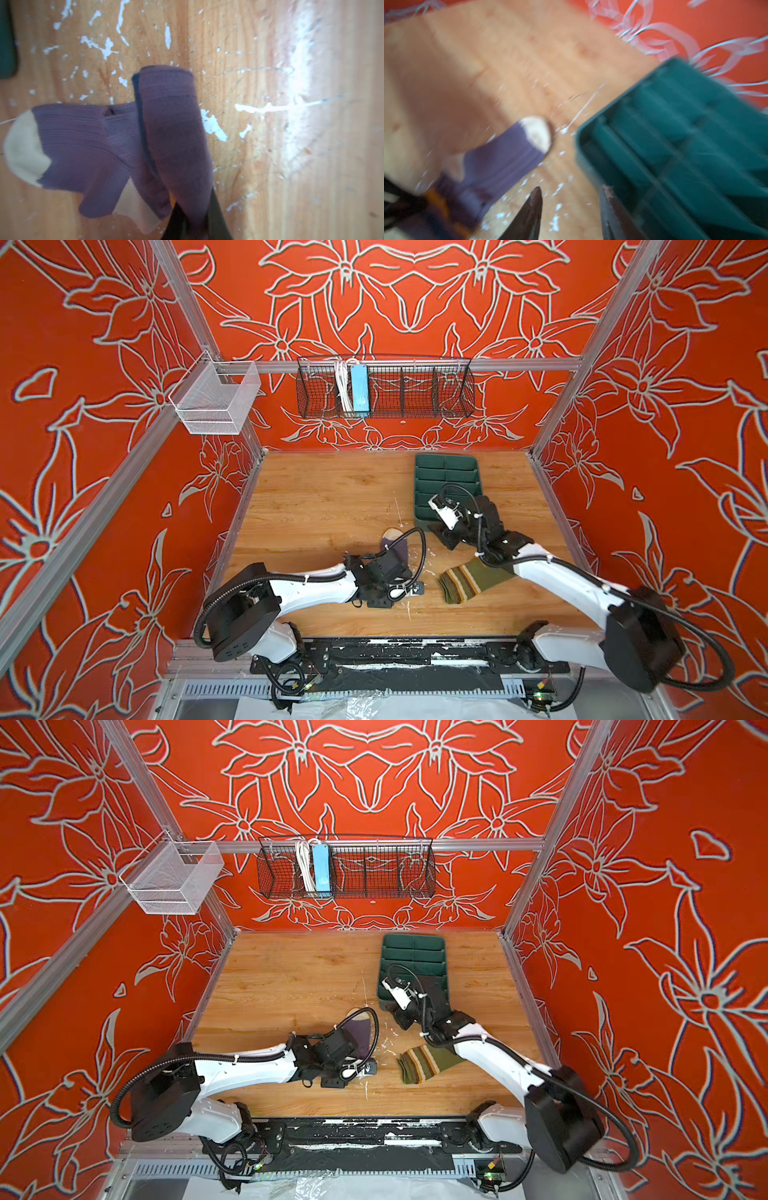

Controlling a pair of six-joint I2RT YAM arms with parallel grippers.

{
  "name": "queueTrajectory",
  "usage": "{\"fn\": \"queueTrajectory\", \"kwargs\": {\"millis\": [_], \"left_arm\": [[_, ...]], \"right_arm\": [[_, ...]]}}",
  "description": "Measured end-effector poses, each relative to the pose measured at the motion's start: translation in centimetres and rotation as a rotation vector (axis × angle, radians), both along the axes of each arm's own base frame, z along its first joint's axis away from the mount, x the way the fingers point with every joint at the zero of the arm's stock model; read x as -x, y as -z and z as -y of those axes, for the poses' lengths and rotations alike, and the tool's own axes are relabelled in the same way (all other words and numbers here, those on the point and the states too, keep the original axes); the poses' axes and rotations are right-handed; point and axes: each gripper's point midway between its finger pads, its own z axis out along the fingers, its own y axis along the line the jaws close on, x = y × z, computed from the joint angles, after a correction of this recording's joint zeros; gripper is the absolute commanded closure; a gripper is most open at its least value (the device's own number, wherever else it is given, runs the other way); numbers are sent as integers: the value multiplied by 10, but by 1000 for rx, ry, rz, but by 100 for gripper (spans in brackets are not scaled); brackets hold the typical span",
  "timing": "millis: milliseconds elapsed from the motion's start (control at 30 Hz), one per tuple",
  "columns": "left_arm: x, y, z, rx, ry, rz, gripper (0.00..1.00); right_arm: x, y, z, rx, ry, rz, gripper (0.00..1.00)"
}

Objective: Roll the socks

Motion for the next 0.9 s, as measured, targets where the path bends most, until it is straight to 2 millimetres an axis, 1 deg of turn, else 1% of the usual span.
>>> {"fn": "queueTrajectory", "kwargs": {"millis": [100, 133, 200, 333, 400, 500, 600, 667, 767, 800, 900], "left_arm": [[0, 2, 1, -24, -3, -109, 100], [-2, 3, 1, -37, -9, -147, 100], [-4, 5, 2, -61, -24, -216, 100], [-7, 8, 4, -98, -71, -335, 100], [-7, 9, 3, -103, -91, -377, 100], [-7, 8, 4, -97, -118, -436, 100], [-6, 8, 3, -75, -134, -496, 100], [-5, 8, 2, -64, -138, -526, 100], [-7, 8, 2, -52, -150, -570, 100], [-7, 8, 2, -48, -157, -588, 100], [-8, 8, 3, -40, -168, -616, 100]], "right_arm": [[6, -35, 24, -59, 105, 147, 54], [10, -44, 30, -78, 122, 185, 54], [20, -54, 41, -98, 143, 243, 54], [40, -65, 52, -81, 126, 324, 55], [47, -68, 52, -41, 98, 354, 56], [60, -66, 46, 40, 32, 393, 57], [72, -59, 31, 152, -50, 433, 58], [82, -45, 16, 258, -130, 454, 57], [107, -15, -14, 445, -324, 485, 57], [119, -1, -26, 510, -409, 492, 56], [155, 32, -50, 634, -627, 527, 55]]}}
